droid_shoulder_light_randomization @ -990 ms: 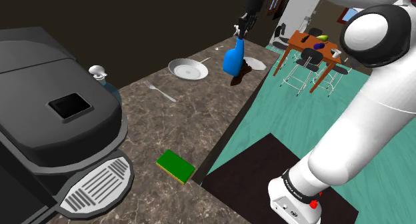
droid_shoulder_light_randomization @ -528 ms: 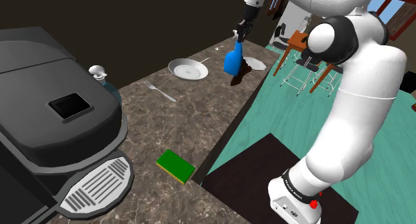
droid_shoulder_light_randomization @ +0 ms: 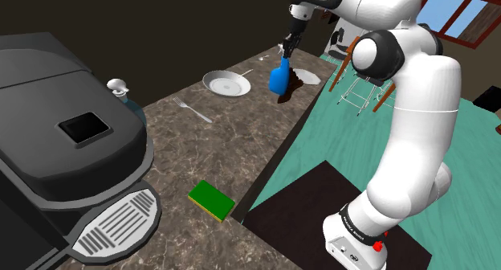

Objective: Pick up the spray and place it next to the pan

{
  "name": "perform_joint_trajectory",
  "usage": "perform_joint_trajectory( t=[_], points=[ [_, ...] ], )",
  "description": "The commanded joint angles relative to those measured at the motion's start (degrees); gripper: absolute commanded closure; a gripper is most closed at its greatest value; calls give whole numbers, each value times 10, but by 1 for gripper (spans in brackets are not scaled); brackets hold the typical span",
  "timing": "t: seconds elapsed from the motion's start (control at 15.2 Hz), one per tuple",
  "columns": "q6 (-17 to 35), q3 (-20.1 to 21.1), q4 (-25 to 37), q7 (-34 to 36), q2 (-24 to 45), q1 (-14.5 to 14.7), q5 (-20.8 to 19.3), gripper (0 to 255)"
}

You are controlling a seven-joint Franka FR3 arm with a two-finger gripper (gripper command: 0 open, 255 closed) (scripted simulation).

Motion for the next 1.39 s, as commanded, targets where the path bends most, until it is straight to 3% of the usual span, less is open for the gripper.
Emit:
perform_joint_trajectory(
  t=[0.0, 0.79, 1.32],
  points=[
    [17, 0, -19, 0, -2, 2, 0, 255],
    [112, 1, -117, -3, -5, 8, 0, 255],
    [116, 1, -121, -3, -5, 8, 1, 255]
  ],
)
